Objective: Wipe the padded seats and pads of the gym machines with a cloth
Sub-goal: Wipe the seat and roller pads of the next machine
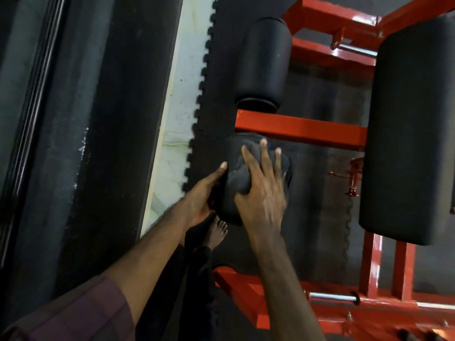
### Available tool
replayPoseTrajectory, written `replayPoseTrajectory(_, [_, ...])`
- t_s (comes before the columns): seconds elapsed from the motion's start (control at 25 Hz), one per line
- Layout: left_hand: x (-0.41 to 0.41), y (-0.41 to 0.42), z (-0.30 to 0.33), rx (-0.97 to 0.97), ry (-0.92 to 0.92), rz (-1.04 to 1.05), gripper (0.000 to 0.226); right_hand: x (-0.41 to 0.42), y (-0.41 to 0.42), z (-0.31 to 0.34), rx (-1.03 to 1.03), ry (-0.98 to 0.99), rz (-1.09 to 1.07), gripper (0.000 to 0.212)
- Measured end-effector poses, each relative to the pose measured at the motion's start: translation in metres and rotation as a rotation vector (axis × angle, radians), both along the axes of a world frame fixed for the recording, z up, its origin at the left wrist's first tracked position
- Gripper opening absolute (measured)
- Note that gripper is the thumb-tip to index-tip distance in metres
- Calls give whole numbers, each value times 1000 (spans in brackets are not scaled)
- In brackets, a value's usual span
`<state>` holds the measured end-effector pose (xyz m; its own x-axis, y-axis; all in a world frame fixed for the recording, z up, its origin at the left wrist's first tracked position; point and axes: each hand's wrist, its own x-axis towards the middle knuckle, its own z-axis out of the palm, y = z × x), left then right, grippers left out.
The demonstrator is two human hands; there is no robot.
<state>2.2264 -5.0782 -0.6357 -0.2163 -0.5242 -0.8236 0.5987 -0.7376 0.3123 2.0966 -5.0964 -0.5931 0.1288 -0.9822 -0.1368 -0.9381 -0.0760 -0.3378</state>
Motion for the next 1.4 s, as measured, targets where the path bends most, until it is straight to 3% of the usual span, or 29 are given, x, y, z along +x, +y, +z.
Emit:
replayPoseTrajectory(0.12, [-7,3,3,-29,-39,44,46,-6,2,4,39,-78,-53,75])
replayPoseTrajectory(0.28, [-18,2,18,-16,-236,99,25,-21,80,13,78,-158,-38,73])
replayPoseTrajectory(0.44, [-24,0,10,26,-356,97,57,-16,18,6,114,-204,-75,72])
replayPoseTrajectory(0.56, [-28,1,3,52,-472,41,61,-11,-17,2,113,-194,-67,75])
replayPoseTrajectory(0.68, [-28,1,5,47,-406,140,39,-16,36,10,85,-167,-26,76])
replayPoseTrajectory(0.8, [-14,1,-1,25,-294,99,55,-22,78,14,102,-146,4,76])
replayPoseTrajectory(0.92, [-7,-1,-6,28,5,123,56,-10,25,3,31,-49,51,80])
replayPoseTrajectory(1.0, [-8,0,-8,21,46,137,48,-3,-13,-3,20,-13,29,85])
replayPoseTrajectory(1.08, [-13,2,-6,-6,7,128,45,-5,-17,-5,20,-34,-10,85])
replayPoseTrajectory(1.2, [-22,5,0,10,-97,177,62,-17,44,3,2,-94,16,77])
replayPoseTrajectory(1.28, [-25,4,8,10,-260,156,46,-24,79,9,36,-153,15,72])
replayPoseTrajectory(1.4, [-34,4,6,-30,-463,74,39,-17,31,3,28,-207,-32,71])
